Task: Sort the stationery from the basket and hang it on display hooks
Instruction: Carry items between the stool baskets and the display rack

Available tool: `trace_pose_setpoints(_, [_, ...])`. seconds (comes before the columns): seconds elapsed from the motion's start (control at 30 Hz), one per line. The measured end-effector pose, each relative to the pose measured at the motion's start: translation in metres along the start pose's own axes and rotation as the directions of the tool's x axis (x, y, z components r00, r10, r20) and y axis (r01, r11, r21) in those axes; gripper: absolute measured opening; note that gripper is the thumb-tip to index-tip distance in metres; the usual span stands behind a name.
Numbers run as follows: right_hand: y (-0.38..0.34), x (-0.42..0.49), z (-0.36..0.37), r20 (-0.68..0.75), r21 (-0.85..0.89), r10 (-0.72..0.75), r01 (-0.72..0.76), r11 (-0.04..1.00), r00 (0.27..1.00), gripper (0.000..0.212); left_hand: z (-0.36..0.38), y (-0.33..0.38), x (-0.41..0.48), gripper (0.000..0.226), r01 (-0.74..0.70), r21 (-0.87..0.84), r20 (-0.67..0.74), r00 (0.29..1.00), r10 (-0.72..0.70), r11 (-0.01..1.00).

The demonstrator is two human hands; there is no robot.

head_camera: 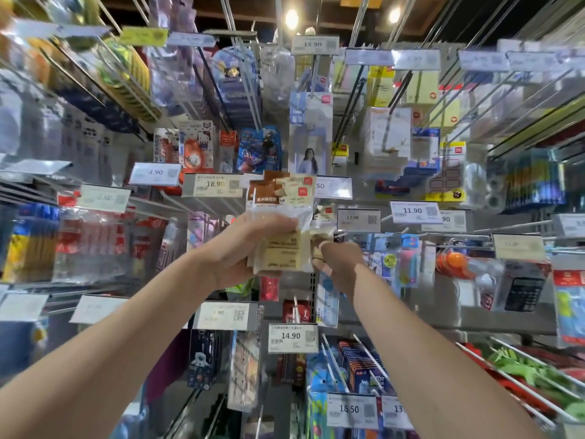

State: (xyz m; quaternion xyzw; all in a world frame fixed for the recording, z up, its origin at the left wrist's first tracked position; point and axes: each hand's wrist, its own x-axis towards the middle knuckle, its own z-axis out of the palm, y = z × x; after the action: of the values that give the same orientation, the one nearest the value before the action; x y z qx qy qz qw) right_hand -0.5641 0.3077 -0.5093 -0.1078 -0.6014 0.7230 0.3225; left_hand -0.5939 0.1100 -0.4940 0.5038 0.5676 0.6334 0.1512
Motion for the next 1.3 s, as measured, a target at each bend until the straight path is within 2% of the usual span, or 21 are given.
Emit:
trace_pose_setpoints(0.07, [-0.003,0.000,-0.001,-0.042,-0.007,0.074,-0.075,0.997,0.996,0.020,-0.001,-0.011,-0.002,0.032,0.017,0.013,0.014,1.000,-0.017,1.000])
trace_pose_setpoints(0.13, [0.004,0.001,-0.004,-0.108,-0.208,0.092,-0.113,0.972,0.990,0.023,-0.002,-0.022,-0.003,0.035,0.042,0.023,0.001,0.999,-0.042,0.999])
trace_pose_setpoints(0.2, [0.017,-0.004,-0.008,-0.176,-0.524,-0.055,-0.046,0.851,0.983,0.035,-0.005,-0.036,-0.003,0.049,0.053,0.024,-0.054,0.997,-0.051,0.998])
trace_pose_setpoints(0.23, [0.025,-0.009,-0.011,-0.179,-0.586,-0.151,0.019,0.810,0.972,0.044,-0.006,-0.043,-0.003,0.055,0.056,0.013,-0.079,0.995,-0.054,0.998])
trace_pose_setpoints(0.3, [0.038,-0.029,-0.013,-0.062,-0.479,-0.268,0.207,0.853,0.961,0.053,-0.003,-0.052,-0.002,0.058,0.058,-0.001,-0.093,0.994,-0.058,0.998])
trace_pose_setpoints(0.37, [0.044,-0.054,-0.013,0.203,-0.257,-0.314,0.360,0.897,0.927,0.051,0.002,-0.059,-0.001,0.044,0.044,-0.024,-0.099,0.994,-0.046,0.999])
trace_pose_setpoints(0.43, [0.046,-0.068,-0.012,0.400,-0.217,-0.336,0.444,0.869,0.853,0.041,0.007,-0.062,-0.002,0.037,0.046,-0.050,-0.116,0.992,-0.051,0.998])
trace_pose_setpoints(0.47, [0.048,-0.068,-0.011,0.424,-0.242,-0.359,0.486,0.840,0.831,0.036,0.007,-0.064,-0.001,0.041,0.054,-0.059,-0.144,0.988,-0.062,0.997])
trace_pose_setpoints(0.57, [0.049,-0.061,-0.010,0.361,-0.224,-0.435,0.530,0.818,0.825,0.020,0.006,-0.067,0.001,0.066,0.067,-0.096,-0.223,0.971,-0.087,0.993])
trace_pose_setpoints(0.6, [0.048,-0.058,-0.010,0.330,-0.166,-0.436,0.506,0.846,0.837,0.019,0.005,-0.068,0.002,0.065,0.072,-0.107,-0.238,0.966,-0.096,0.992])
trace_pose_setpoints(0.7, [0.039,-0.052,-0.013,0.208,-0.048,-0.390,0.408,0.912,0.897,0.015,0.001,-0.067,0.004,0.042,0.040,-0.169,-0.247,0.966,-0.081,0.985])
trace_pose_setpoints(0.83, [0.026,-0.041,-0.018,0.134,-0.095,-0.394,0.407,0.908,0.909,0.016,-0.006,-0.072,0.006,0.031,0.045,-0.201,-0.290,0.951,-0.104,0.978])
trace_pose_setpoints(1.03, [0.008,-0.025,-0.011,0.153,-0.168,-0.416,0.438,0.883,0.896,0.008,0.000,-0.072,0.005,0.044,0.035,-0.205,-0.336,0.936,-0.104,0.978])
trace_pose_setpoints(1.2, [-0.003,-0.013,-0.006,0.111,-0.225,-0.374,0.390,0.893,0.921,0.011,-0.005,-0.080,0.005,0.062,0.060,-0.175,-0.376,0.918,-0.123,0.983])
trace_pose_setpoints(1.3, [0.000,-0.010,-0.005,0.095,-0.269,-0.347,0.360,0.893,0.933,0.011,-0.008,-0.084,0.006,0.065,0.062,-0.168,-0.366,0.923,-0.120,0.984])
